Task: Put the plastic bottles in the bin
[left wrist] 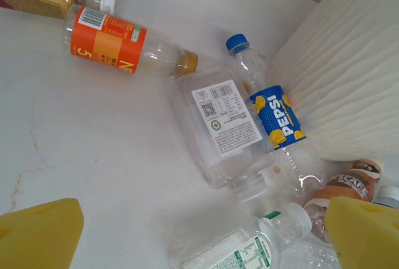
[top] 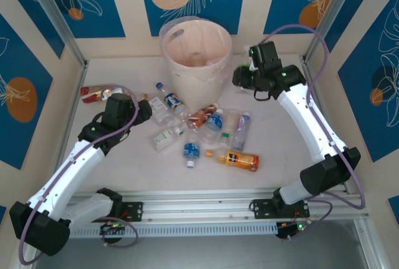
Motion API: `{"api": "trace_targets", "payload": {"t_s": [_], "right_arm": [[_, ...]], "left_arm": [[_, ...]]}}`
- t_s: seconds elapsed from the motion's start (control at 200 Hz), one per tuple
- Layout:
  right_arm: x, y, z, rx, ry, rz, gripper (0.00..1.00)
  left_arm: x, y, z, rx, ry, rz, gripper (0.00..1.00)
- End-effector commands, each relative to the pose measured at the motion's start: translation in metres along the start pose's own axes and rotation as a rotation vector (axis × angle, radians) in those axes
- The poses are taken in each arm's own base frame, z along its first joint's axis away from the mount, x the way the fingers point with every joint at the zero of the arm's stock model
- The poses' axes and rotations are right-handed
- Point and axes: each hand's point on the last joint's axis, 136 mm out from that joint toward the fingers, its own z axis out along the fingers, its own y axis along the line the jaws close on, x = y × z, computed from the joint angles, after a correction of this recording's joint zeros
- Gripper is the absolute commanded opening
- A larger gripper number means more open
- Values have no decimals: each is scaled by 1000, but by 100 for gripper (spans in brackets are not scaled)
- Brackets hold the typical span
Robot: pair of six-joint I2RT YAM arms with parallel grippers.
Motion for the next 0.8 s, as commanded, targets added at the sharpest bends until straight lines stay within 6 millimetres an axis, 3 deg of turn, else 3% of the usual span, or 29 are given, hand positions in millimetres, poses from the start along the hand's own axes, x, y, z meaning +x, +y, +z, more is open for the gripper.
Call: {"api": "trace_targets", "payload": {"t_s": [0.0,0.225,0.485,0.795], "right_arm": [[-25,34,-2,-92,-33,-63,51],[-71,83,7,-194,-111,-126,51],[-106,123,27,-283,-173,-170,51],[-115,141,64,-328,-188,-199,51]], "left_arm": [[-2,-5,1,31,-5,-9,100],[-2,-5,1,32,-1,-3,100],[-2,-6,3,32,8,10,100],[-5,-7,-2,32,0,13,100]]}}
